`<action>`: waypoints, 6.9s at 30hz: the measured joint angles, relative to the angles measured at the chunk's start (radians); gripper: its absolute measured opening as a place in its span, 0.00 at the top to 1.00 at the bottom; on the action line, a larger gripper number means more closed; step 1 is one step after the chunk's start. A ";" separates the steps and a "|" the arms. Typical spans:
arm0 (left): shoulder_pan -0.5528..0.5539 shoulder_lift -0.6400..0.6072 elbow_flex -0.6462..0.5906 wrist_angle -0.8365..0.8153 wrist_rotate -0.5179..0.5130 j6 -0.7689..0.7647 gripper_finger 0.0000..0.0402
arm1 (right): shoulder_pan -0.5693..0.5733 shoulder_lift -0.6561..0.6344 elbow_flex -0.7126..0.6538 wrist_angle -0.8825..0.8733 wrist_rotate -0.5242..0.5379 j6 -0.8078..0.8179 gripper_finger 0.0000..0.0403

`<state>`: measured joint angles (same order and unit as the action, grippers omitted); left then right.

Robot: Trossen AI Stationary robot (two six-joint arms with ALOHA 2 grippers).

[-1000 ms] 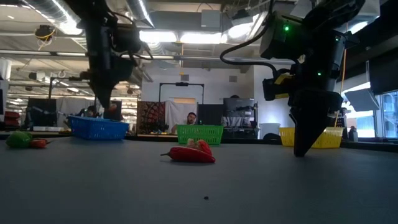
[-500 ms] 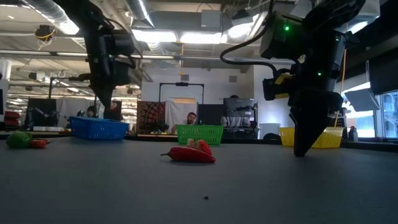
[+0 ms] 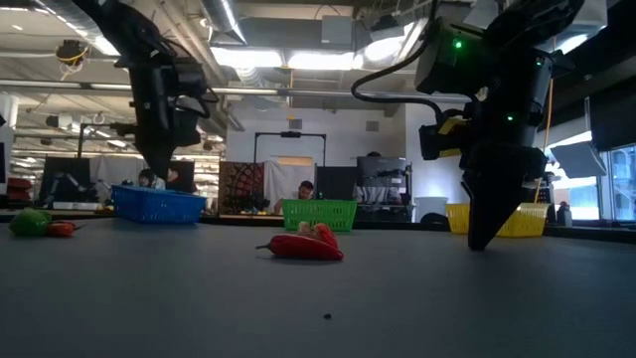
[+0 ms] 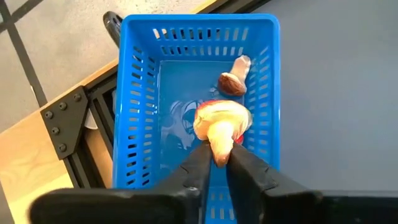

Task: Sort produce into baskets
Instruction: Put the brown mushroom into the blue bin, then put the red chili pepper into the green bin

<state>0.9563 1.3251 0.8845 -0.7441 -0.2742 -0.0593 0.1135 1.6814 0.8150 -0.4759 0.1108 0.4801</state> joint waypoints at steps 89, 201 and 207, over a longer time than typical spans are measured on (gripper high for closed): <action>-0.897 -0.086 -0.143 -0.340 0.226 -0.027 0.65 | 0.000 0.000 0.000 0.005 0.002 -0.010 0.57; -0.517 0.255 0.032 0.938 0.161 0.131 0.85 | -0.003 0.005 -0.002 0.185 0.046 -0.014 0.57; -0.475 0.325 0.071 0.928 0.162 0.080 0.85 | -0.003 0.006 -0.002 0.225 0.073 -0.014 0.57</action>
<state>0.4814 1.6502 0.9552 0.1835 -0.1123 0.0204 0.1101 1.6878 0.8131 -0.2513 0.1836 0.4664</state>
